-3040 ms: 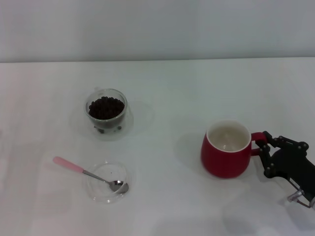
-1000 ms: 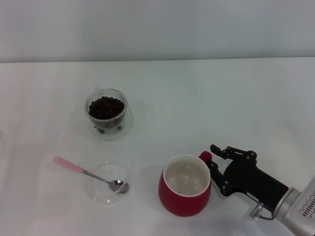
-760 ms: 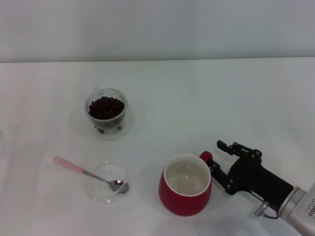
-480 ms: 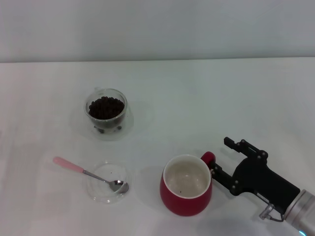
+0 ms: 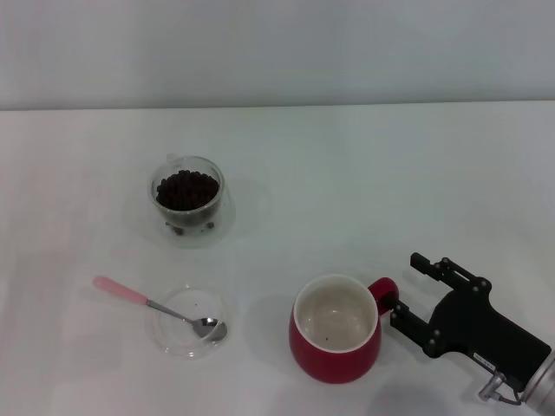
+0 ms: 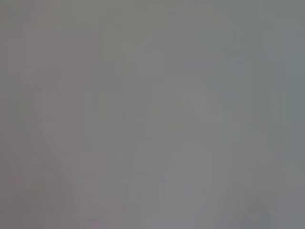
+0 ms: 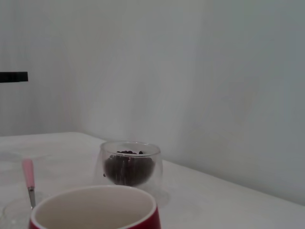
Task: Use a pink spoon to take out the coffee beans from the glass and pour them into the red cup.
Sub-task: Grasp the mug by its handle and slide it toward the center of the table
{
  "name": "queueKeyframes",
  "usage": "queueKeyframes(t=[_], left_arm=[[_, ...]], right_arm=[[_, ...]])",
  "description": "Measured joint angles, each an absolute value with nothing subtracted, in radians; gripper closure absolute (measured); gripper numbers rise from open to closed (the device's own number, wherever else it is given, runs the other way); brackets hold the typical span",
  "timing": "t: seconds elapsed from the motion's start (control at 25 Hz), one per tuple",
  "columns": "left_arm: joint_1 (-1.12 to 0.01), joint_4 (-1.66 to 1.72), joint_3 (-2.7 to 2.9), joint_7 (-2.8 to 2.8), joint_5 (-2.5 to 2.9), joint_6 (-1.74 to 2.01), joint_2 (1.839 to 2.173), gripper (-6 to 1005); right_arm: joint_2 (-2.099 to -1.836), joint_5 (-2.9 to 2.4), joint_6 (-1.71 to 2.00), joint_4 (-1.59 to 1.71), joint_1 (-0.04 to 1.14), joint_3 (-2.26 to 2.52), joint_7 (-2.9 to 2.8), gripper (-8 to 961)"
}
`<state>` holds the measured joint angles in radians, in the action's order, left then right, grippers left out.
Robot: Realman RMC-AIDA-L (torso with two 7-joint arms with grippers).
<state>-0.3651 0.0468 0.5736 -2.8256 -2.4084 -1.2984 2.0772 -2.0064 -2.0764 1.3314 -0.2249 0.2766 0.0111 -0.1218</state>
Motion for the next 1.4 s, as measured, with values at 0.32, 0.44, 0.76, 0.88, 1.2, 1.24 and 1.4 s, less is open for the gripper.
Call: queueKeyframes(t=[0.32, 0.44, 0.76, 0.88, 1.2, 1.24, 1.4], left_arm=[[-0.362, 0.049, 0.574, -2.826, -2.408, -1.298, 2.079, 137], [-0.360, 0.049, 0.574, -2.826, -2.408, -1.298, 2.079, 137], [-0.359, 0.054, 0.574, -2.826, -2.408, -1.281, 2.077, 138], [-0.360, 0.058, 0.574, -2.826, -2.407, -1.275, 2.077, 138], [-0.357, 0.058, 0.574, -2.826, -2.406, -1.273, 2.078, 138], [-0.356, 0.058, 0.574, -2.826, -2.406, -1.273, 2.078, 138], [-0.355, 0.058, 0.576, -2.825, -2.405, -1.276, 2.078, 137]], right_arm=[[-2.006, -2.077, 1.304, -0.223, 0.283, 0.032, -0.125, 285], [-2.006, -2.077, 1.297, -0.222, 0.286, 0.059, -0.137, 285], [-2.006, -2.077, 1.318, -0.211, 0.272, 0.079, -0.148, 287], [-2.005, -2.077, 1.332, -0.207, 0.263, 0.087, -0.149, 287], [-2.003, -2.077, 1.481, -0.101, 0.232, 0.145, -0.299, 286], [-2.003, -2.077, 1.501, -0.083, 0.226, 0.152, -0.318, 286], [-2.003, -2.077, 1.557, -0.008, 0.213, 0.189, -0.416, 287]])
